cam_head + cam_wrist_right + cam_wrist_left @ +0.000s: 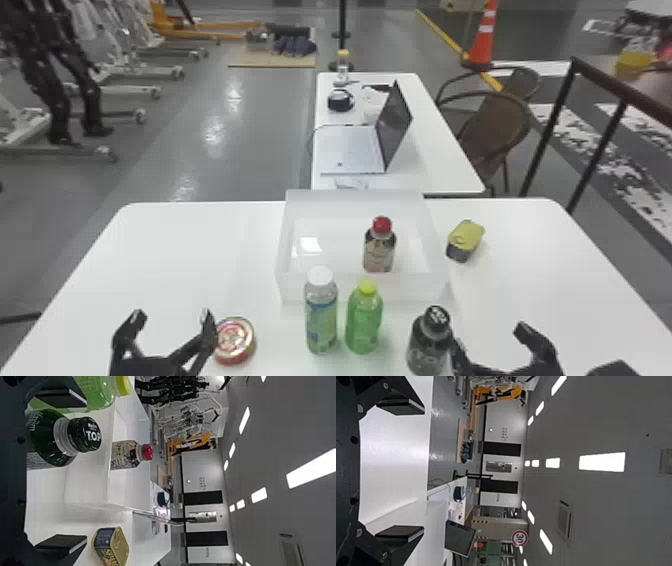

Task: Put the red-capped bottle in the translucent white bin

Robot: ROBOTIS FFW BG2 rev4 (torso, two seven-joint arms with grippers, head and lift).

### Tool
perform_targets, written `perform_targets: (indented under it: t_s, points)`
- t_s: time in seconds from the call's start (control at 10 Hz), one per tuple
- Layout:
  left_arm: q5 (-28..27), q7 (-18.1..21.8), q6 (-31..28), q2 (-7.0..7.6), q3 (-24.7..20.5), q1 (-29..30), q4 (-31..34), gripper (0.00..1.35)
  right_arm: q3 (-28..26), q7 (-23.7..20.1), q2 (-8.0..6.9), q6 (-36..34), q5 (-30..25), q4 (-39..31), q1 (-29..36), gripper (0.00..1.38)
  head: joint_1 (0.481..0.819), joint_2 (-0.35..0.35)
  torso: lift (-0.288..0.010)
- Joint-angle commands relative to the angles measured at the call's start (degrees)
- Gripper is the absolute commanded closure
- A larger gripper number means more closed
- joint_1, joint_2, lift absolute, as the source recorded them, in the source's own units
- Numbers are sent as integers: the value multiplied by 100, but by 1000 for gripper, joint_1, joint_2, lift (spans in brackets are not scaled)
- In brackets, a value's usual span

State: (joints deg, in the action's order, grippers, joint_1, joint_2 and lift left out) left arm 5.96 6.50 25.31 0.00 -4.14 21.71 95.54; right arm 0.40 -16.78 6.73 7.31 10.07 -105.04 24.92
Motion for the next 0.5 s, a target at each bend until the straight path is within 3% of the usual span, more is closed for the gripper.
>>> perform_targets:
  t_s: [0.0, 0.4]
  points:
    - [2, 0, 0, -15, 1, 0, 0, 231, -14, 0, -40, 33, -58, -7, 4, 101, 549, 0, -100]
    - [2, 0, 0, -15, -8, 0, 0, 231, -31, 0, -67, 95, -119, 2, -5, 101, 549, 0, -100]
